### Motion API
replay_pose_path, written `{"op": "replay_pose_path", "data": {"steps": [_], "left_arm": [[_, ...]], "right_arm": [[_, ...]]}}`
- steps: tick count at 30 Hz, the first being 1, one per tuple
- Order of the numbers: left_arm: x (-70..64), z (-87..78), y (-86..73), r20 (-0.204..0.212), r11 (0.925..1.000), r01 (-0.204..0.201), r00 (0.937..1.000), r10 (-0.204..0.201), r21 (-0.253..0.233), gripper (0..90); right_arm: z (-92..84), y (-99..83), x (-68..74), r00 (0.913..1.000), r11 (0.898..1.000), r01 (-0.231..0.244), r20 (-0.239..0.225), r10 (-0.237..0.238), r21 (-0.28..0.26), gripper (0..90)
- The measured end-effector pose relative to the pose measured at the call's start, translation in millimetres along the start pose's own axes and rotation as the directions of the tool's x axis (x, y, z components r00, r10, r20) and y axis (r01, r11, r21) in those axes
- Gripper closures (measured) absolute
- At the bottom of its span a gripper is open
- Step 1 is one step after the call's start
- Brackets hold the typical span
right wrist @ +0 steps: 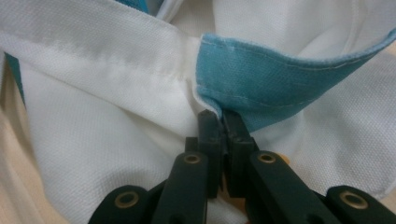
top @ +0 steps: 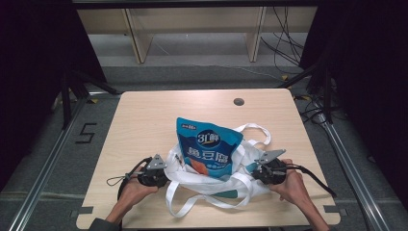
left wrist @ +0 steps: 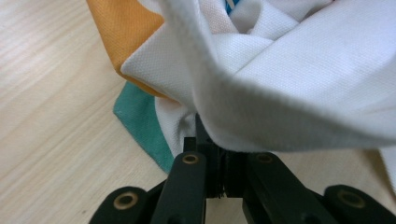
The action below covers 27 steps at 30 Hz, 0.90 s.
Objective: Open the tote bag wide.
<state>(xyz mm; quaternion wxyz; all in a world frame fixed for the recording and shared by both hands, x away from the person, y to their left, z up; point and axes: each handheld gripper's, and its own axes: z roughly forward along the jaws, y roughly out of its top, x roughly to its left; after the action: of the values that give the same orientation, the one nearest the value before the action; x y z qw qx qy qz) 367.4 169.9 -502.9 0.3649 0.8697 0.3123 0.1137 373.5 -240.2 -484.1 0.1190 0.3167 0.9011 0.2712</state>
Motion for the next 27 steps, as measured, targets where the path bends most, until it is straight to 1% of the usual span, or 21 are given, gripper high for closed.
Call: {"op": "replay_pose_path", "data": {"steps": [1, 3, 4, 7, 8, 9, 10, 11, 12, 13, 15, 16, 17, 19, 20, 22, 23, 24, 25, 26, 27], "left_arm": [[-0.8, -5.1, 1.7, -0.011, 0.9999, -0.015, 0.9998, 0.016, 0.007, 84.9], [-1.5, -20.7, 4.8, -0.010, 0.9994, -0.025, 0.9997, 0.024, -0.023, 77.7], [0.1, -31.1, 6.7, -0.011, 0.9990, -0.032, 0.9994, 0.032, -0.032, 73.8], [8.7, -61.9, 14.9, -0.010, 0.9943, 0.007, 0.9999, -0.008, -0.107, 67.4], [11.5, -69.7, 19.4, -0.009, 0.9874, 0.048, 0.9987, -0.050, -0.151, 64.2], [14.4, -75.5, 24.5, -0.006, 0.9743, 0.086, 0.9960, -0.089, -0.208, 64.5], [19.3, -81.4, 31.9, 0.041, 0.9619, 0.123, 0.9924, -0.116, -0.245, 63.1], [20.0, -83.1, 36.7, 0.052, 0.9572, 0.143, 0.9896, -0.134, -0.252, 64.0], [21.3, -84.0, 43.6, 0.048, 0.9607, 0.137, 0.9905, -0.129, -0.241, 63.4], [21.7, -81.6, 50.0, 0.023, 0.9563, 0.126, 0.9920, -0.124, -0.264, 61.5], [25.0, -78.0, 62.9, 0.040, 0.9596, 0.137, 0.9906, -0.131, -0.246, 56.4], [26.4, -73.6, 68.3, 0.047, 0.9562, 0.149, 0.9888, -0.142, -0.252, 54.9], [28.3, -70.4, 73.6, 0.041, 0.9599, 0.154, 0.9881, -0.149, -0.234, 52.5], [31.7, -59.2, 82.7, 0.064, 0.9535, 0.188, 0.9819, -0.178, -0.235, 49.0], [32.0, -54.1, 85.1, 0.069, 0.9571, 0.189, 0.9817, -0.178, -0.220, 48.8], [32.1, -44.8, 86.8, 0.073, 0.9631, 0.187, 0.9817, -0.176, -0.194, 53.6], [34.4, -36.9, 86.7, 0.055, 0.9689, 0.183, 0.9827, -0.177, -0.166, 55.7], [38.1, -31.5, 85.3, 0.054, 0.9679, 0.192, 0.9812, -0.185, -0.163, 60.8], [40.8, -26.3, 83.3, 0.062, 0.9591, 0.224, 0.9743, -0.217, -0.173, 69.6], [44.5, -22.1, 80.7, 0.073, 0.9578, 0.234, 0.9717, -0.225, -0.167, 75.5], [47.1, -18.3, 77.8, 0.063, 0.9621, 0.228, 0.9732, -0.221, -0.149, 76.9]], "right_arm": [[-0.2, 1.3, -1.9, 0.9988, 0.999, 0.042, -0.023, -0.042, 0.001, 88.2], [-3.6, 0.0, -0.4, 0.9999, 1.000, 0.008, -0.012, -0.008, -0.027, 88.0], [-6.4, -0.4, -2.9, 0.9993, 0.999, 0.025, -0.027, -0.027, -0.043, 87.9], [-9.3, 1.0, -4.8, 0.9990, 0.998, 0.002, -0.044, -0.004, -0.059, 87.8], [-11.7, 1.8, -6.2, 0.9987, 0.999, 0.011, -0.049, -0.014, -0.048, 87.7], [-11.6, 1.8, -7.0, 0.9985, 0.999, 0.017, -0.051, -0.019, -0.049, 87.6], [-9.9, 1.5, -5.9, 0.9987, 0.998, 0.000, -0.050, -0.003, -0.068, 87.6], [-10.7, 1.5, -6.1, 0.9986, 0.997, -0.002, -0.053, -0.002, -0.072, 87.4], [-11.6, 1.5, -6.2, 0.9990, 0.997, 0.002, -0.043, -0.006, -0.075, 87.4], [-12.6, 1.7, -6.8, 0.9988, 0.998, 0.004, -0.048, -0.008, -0.070, 87.4], [-13.9, 2.2, -7.1, 0.9985, 0.998, -0.002, -0.054, -0.002, -0.063, 87.2], [-12.7, 2.3, -6.5, 0.9984, 0.997, -0.014, -0.056, 0.010, -0.077, 87.1], [-12.7, 2.1, -6.5, 0.9983, 0.997, -0.020, -0.057, 0.016, -0.079, 86.7], [-14.7, 2.4, -7.8, 0.9984, 0.998, -0.009, -0.057, 0.005, -0.070, 86.1], [-14.8, 2.0, -7.8, 0.9985, 0.995, -0.016, -0.054, 0.011, -0.094, 84.9], [-17.8, 2.3, -9.1, 0.9980, 0.993, -0.027, -0.059, 0.021, -0.118, 80.9], [-21.0, 2.8, -9.3, 0.9968, 0.992, -0.048, -0.069, 0.040, -0.118, 80.0], [-25.1, 3.0, -11.6, 0.9975, 0.992, -0.029, -0.068, 0.020, -0.127, 78.5], [-27.6, 3.9, -10.5, 0.9975, 0.988, -0.046, -0.060, 0.038, -0.146, 76.3], [-32.8, 5.2, -10.0, 0.9966, 0.987, -0.067, -0.058, 0.059, -0.149, 73.3], [-39.2, 7.1, -12.3, 0.9979, 0.984, -0.043, -0.056, 0.033, -0.172, 71.7]]}}
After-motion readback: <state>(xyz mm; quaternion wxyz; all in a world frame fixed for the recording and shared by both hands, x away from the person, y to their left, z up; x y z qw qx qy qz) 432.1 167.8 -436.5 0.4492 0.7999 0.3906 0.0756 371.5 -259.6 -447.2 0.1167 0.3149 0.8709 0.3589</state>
